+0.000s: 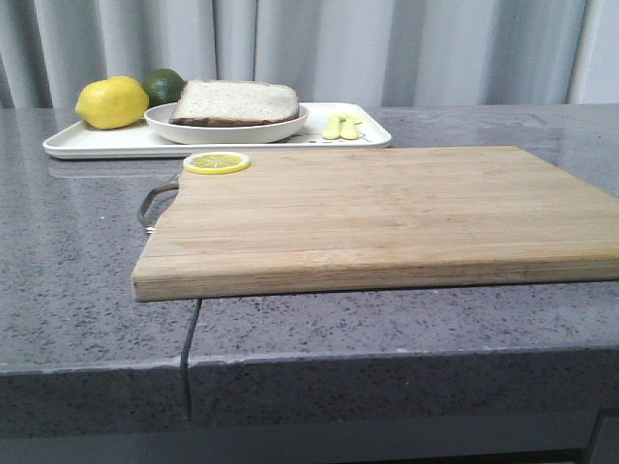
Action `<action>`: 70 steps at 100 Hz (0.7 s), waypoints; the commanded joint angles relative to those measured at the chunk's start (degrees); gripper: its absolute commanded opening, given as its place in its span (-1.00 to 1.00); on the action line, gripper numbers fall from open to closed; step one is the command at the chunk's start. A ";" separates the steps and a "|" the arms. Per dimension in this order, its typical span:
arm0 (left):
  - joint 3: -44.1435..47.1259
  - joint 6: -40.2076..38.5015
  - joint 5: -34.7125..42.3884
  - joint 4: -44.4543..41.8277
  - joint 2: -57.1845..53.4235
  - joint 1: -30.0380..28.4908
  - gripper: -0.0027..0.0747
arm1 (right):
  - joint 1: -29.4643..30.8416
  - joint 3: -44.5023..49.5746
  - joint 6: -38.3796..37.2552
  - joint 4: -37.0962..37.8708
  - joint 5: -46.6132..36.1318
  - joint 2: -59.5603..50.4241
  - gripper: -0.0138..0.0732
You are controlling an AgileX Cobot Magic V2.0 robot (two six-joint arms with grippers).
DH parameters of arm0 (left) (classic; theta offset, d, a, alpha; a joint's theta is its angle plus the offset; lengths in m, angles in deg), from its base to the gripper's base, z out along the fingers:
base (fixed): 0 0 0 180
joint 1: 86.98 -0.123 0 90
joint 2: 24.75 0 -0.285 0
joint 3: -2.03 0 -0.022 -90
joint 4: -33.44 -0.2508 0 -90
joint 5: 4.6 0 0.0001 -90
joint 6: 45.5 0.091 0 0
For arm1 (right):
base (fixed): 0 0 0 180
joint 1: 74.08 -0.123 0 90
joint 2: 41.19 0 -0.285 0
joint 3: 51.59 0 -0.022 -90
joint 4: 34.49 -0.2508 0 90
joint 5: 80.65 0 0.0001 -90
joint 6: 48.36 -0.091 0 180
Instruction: Place bread and move sandwich to tray
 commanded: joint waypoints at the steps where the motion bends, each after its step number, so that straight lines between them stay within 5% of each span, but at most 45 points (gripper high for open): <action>1: 1.21 -6.23 8.78 -5.74 -2.07 -0.13 -0.98 | 0.25 -1.46 0.49 -0.39 -2.95 -1.00 -0.82; 15: 5.79 -15.54 15.18 -14.51 -4.80 -0.13 -0.98 | 0.25 -1.46 0.49 -0.39 -2.96 -0.94 -0.82; 35: 9.95 -17.70 18.07 -21.54 -4.80 0.95 -0.98 | 0.25 -1.46 0.49 -0.39 -2.88 -0.94 -0.82; 70: 9.94 -19.90 4.63 -26.08 -4.80 2.79 -0.98 | 0.25 -1.46 0.49 -0.39 -2.83 -0.94 -0.82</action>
